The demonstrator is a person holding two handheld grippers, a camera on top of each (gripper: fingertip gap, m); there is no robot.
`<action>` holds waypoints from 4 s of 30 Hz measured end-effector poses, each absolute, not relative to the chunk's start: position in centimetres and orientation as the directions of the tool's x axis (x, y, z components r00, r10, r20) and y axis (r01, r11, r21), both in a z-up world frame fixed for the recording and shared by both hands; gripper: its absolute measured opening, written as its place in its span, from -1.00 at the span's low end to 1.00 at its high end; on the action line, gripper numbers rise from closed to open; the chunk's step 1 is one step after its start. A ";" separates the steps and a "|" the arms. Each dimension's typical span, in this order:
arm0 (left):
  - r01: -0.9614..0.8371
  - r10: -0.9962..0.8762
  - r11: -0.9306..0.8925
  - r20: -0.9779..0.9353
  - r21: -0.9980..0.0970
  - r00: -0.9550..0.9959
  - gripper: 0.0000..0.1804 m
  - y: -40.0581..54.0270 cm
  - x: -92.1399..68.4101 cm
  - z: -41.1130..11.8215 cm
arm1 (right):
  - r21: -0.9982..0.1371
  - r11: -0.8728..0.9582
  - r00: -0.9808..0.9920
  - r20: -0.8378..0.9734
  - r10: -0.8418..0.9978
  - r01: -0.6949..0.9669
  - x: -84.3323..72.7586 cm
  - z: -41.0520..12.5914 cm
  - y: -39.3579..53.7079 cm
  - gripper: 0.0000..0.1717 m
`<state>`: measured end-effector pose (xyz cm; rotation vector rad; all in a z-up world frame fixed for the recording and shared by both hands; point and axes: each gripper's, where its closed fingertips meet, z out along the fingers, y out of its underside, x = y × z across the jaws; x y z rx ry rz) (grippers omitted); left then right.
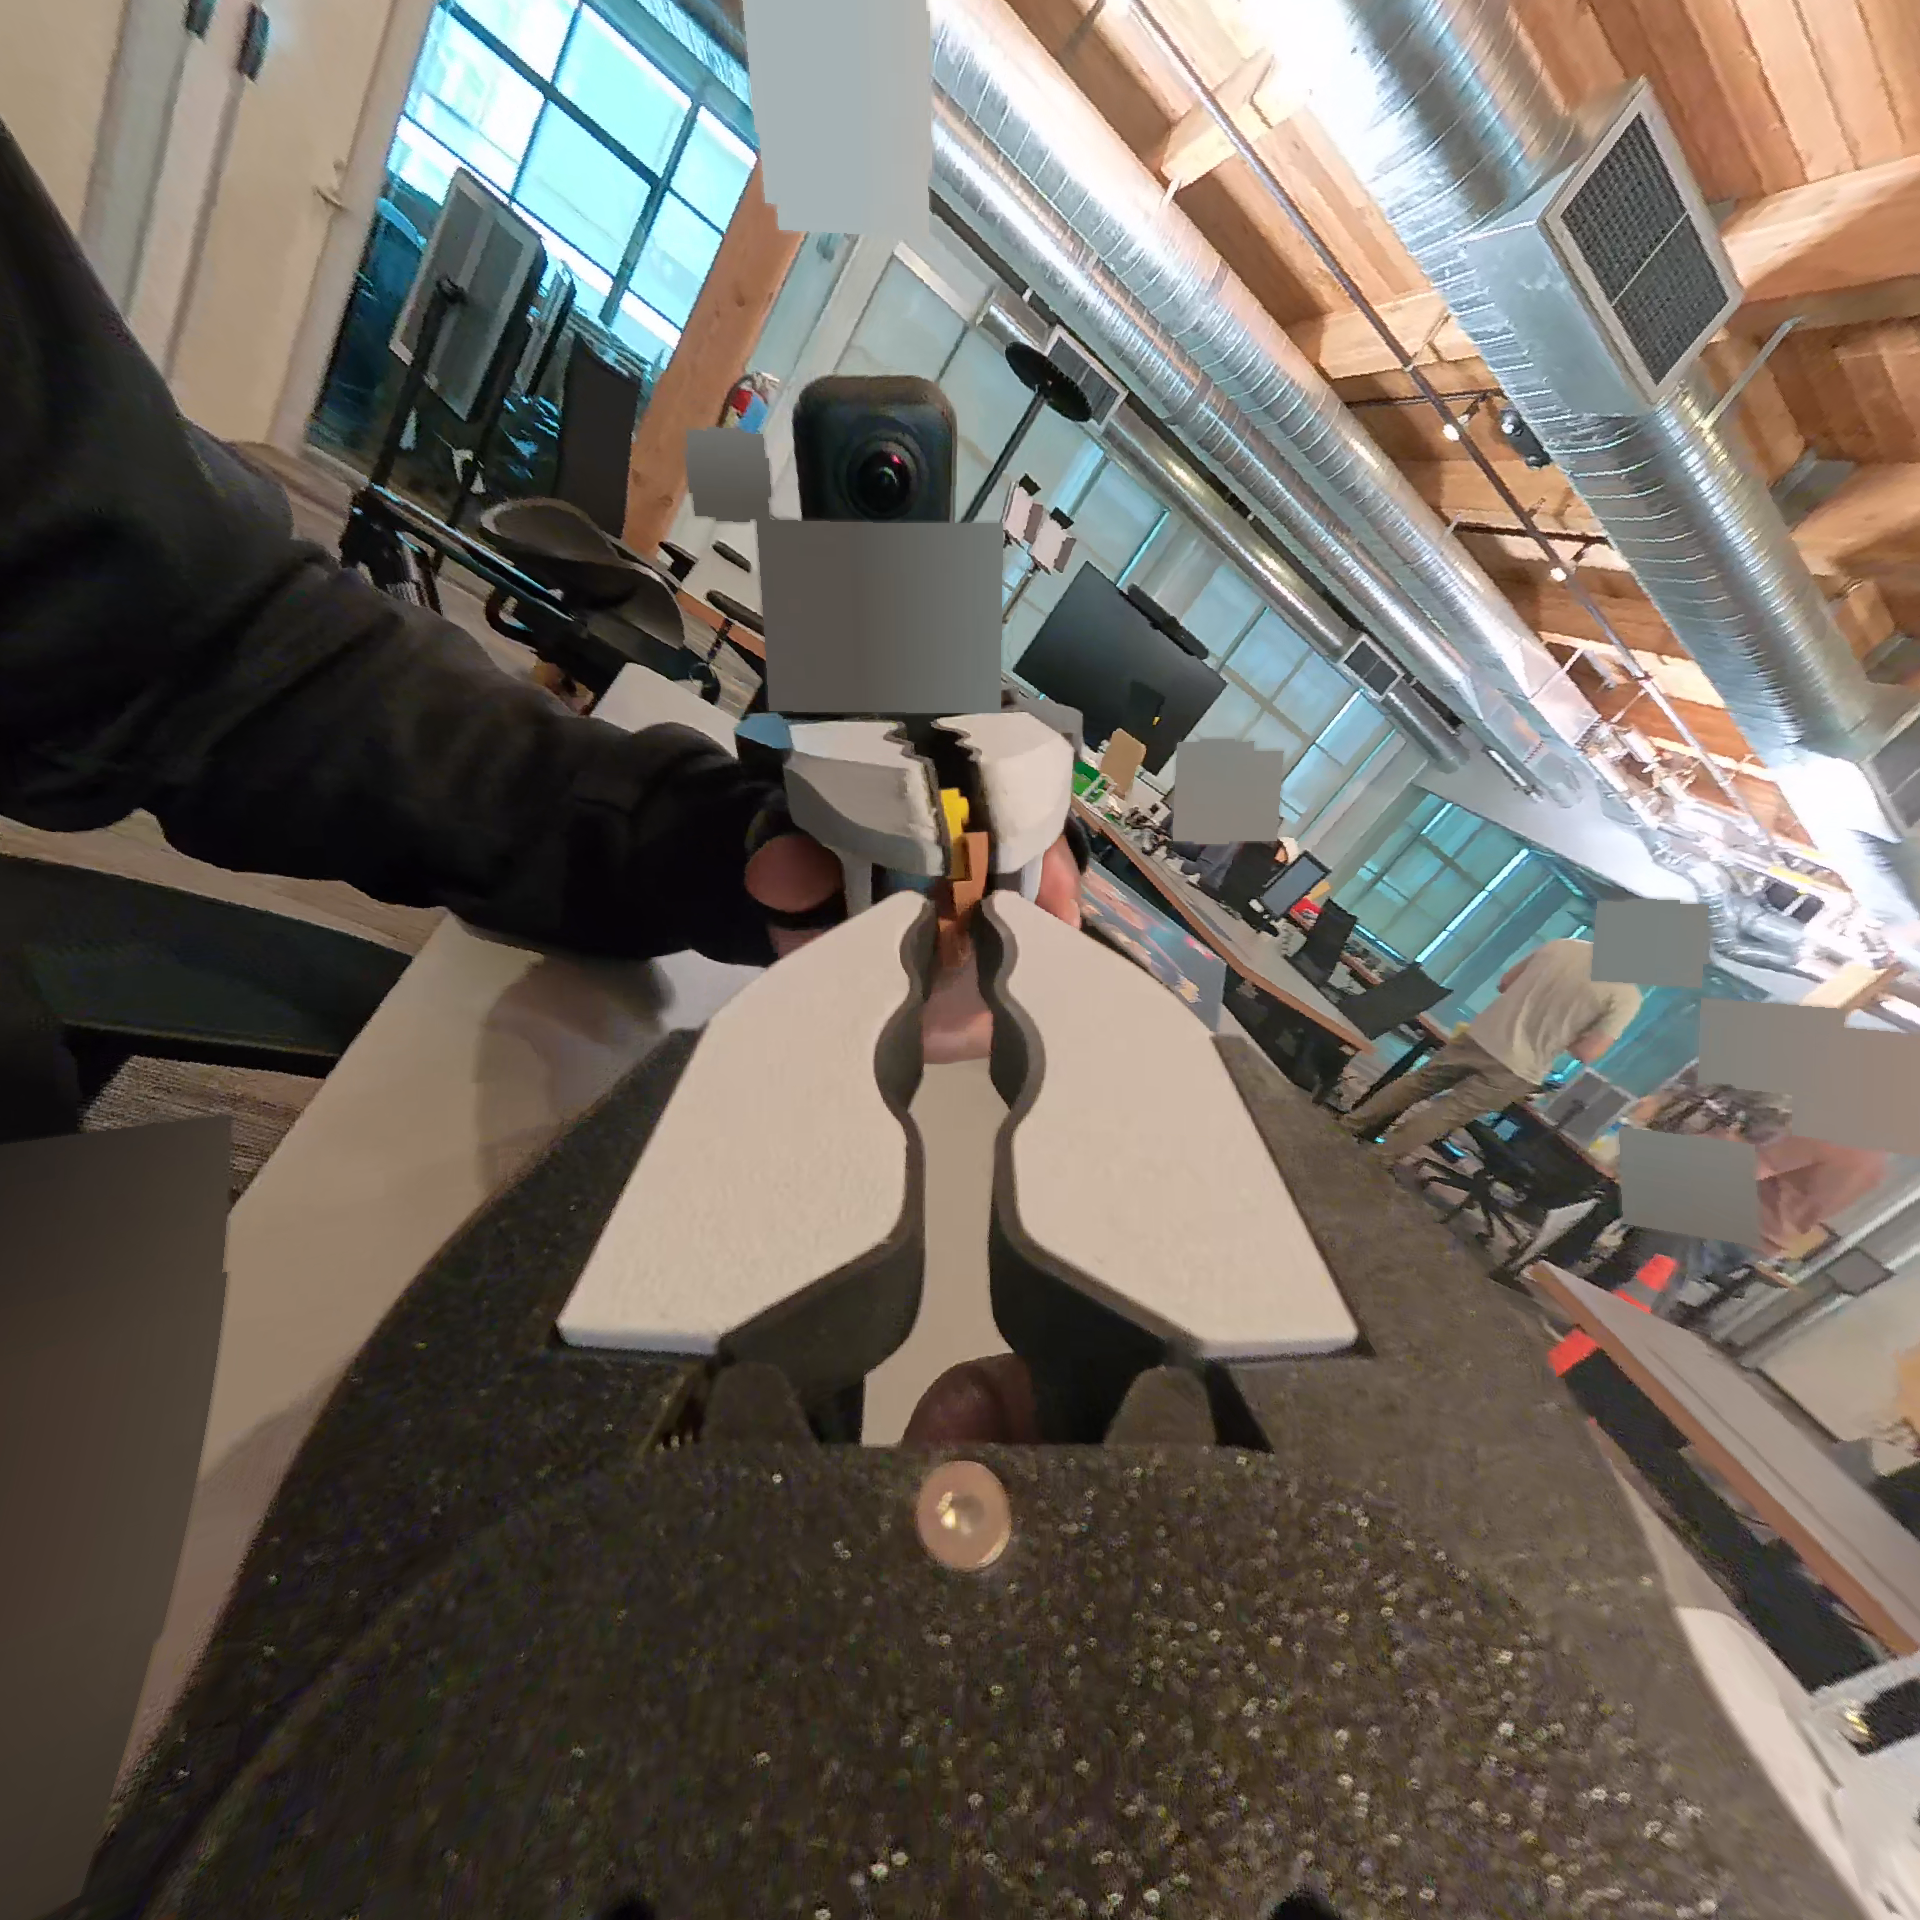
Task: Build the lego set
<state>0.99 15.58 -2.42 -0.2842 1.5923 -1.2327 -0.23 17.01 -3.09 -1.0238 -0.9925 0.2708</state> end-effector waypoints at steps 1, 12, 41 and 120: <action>0.383 -0.703 0.442 -0.578 -0.811 -0.414 -0.93 15.6 1.0 -2.4 | -0.808 0.534 0.560 0.569 0.602 0.249 -0.2 -3.1 17.1 -0.93; 0.366 -0.744 0.456 -0.573 -0.811 -0.344 -0.92 18.1 1.3 -2.1 | -0.699 0.611 0.525 0.701 0.483 0.372 1.0 -4.0 17.1 -0.97; 0.157 -0.698 0.583 -0.590 -0.798 -0.406 -0.93 12.4 2.4 -6.7 | -0.867 0.485 0.418 0.484 0.769 0.111 0.6 -4.6 11.1 -0.97; 0.300 -0.791 -0.571 0.415 -0.764 -0.450 -0.93 17.5 3.0 -1.8 | -0.982 0.141 0.681 0.018 0.732 -0.125 1.8 -3.1 14.0 -0.97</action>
